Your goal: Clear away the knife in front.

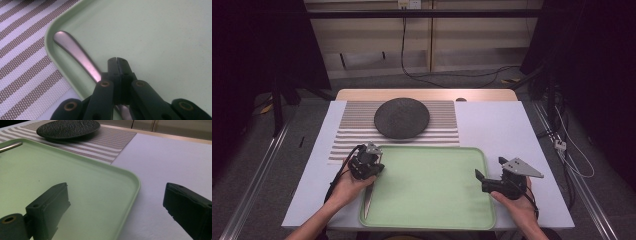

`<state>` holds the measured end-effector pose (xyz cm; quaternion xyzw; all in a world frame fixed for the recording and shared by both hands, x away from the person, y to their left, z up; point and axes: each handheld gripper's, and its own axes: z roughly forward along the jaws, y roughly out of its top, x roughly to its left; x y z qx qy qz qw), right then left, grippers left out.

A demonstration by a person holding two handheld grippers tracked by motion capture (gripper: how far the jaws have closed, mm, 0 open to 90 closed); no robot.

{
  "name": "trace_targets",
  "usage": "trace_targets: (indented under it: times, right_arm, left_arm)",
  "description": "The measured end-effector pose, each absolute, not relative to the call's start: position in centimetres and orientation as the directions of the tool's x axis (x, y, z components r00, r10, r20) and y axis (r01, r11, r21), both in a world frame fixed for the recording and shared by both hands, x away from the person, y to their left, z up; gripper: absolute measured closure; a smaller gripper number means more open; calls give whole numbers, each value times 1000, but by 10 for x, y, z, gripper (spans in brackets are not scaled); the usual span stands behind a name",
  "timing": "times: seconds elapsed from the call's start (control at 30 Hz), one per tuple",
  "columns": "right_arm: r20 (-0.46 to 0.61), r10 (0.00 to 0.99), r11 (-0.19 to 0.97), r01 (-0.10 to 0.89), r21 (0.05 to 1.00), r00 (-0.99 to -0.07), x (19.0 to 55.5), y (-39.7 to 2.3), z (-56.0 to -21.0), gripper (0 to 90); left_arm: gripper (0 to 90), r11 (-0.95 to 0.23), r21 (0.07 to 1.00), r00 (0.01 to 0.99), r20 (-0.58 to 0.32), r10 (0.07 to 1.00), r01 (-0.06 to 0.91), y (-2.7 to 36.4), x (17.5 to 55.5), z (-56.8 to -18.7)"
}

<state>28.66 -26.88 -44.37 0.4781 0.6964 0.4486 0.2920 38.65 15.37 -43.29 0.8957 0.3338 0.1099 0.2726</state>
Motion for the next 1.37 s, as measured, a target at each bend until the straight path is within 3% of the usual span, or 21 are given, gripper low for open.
trace_targets:
  times: [0.27,0.4,0.57,0.77,1.07,1.37]
  right_arm:
    - [22,928,140,403,904,-372,286,-269,-443,67]
    - [24,929,138,404,904,-370,286,-270,-444,67]
    - [23,929,137,402,905,-369,285,-270,-443,67]
    - [27,933,130,404,906,-359,284,-271,-443,66]
    - [24,937,126,404,906,-347,282,-273,-443,66]
    - [25,940,122,403,907,-341,283,-274,-442,67]
  left_arm:
    - [896,-600,597,750,-5,662,533,159,384,-434]
    - [724,-548,668,741,-8,672,504,167,379,-425]
    - [338,-484,734,707,7,708,477,176,373,-415]
    - [91,-407,785,679,-23,734,467,188,359,-412]
    - [65,-336,828,641,-38,767,450,211,333,-420]
    - [63,-314,831,610,-38,791,460,225,337,-420]
